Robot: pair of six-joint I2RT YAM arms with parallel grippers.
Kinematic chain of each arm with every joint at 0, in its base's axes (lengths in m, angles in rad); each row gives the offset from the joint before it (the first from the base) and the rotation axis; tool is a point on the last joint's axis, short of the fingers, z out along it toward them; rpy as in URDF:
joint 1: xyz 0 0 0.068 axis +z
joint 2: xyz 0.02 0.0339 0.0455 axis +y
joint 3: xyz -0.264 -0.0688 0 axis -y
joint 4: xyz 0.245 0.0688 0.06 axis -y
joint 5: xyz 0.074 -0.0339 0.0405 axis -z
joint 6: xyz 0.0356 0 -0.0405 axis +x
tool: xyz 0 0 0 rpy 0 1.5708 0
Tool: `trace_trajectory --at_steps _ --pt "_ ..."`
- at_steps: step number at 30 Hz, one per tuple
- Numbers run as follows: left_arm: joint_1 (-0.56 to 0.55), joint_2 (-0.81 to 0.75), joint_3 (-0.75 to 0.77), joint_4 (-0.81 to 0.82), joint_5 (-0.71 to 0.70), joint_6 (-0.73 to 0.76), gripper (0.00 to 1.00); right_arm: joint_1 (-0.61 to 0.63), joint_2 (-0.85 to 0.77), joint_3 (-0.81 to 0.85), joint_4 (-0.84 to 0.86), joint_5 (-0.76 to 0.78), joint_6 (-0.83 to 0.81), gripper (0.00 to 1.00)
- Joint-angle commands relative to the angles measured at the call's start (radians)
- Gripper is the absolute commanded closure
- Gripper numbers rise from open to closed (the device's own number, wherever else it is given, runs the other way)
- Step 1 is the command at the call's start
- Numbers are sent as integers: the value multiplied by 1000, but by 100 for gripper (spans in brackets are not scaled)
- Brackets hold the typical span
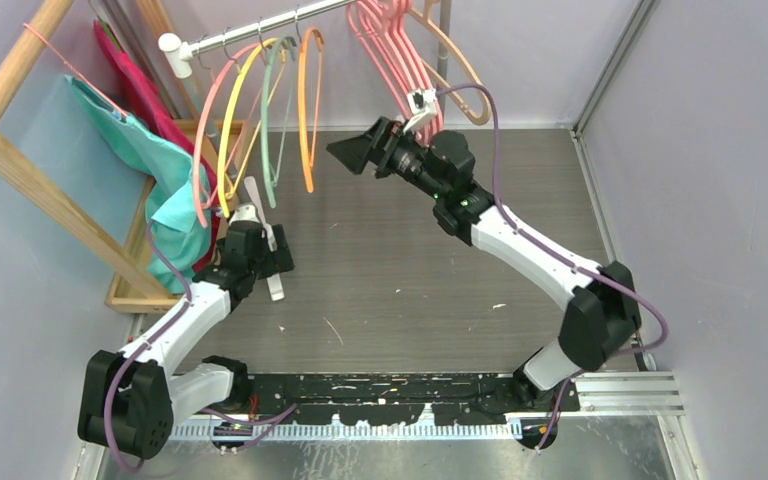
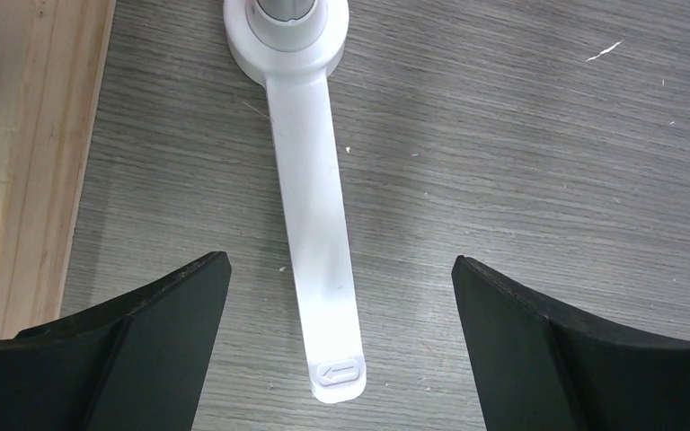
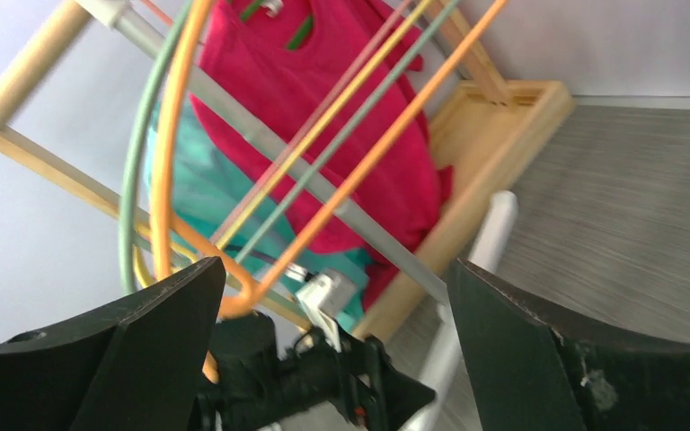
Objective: Organize the hangers
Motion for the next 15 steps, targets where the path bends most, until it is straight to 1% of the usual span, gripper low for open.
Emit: trace_trajectory --at_steps 1,4,6,10,15 --pt "-3 6 12 33 0 -3 2 46 -152 -96 -152 135 -233 0" --pt "-4 12 16 27 5 -4 2 82 -198 -185 -295 265 -390 0" --pt "-8 15 18 22 12 -5 2 89 -227 -249 -345 323 -458 0" --pt "-20 29 23 27 9 -9 2 89 -291 -408 -334 446 -545 0" --pt "-27 61 45 11 4 -9 2 88 -319 -486 -310 537 -588 0"
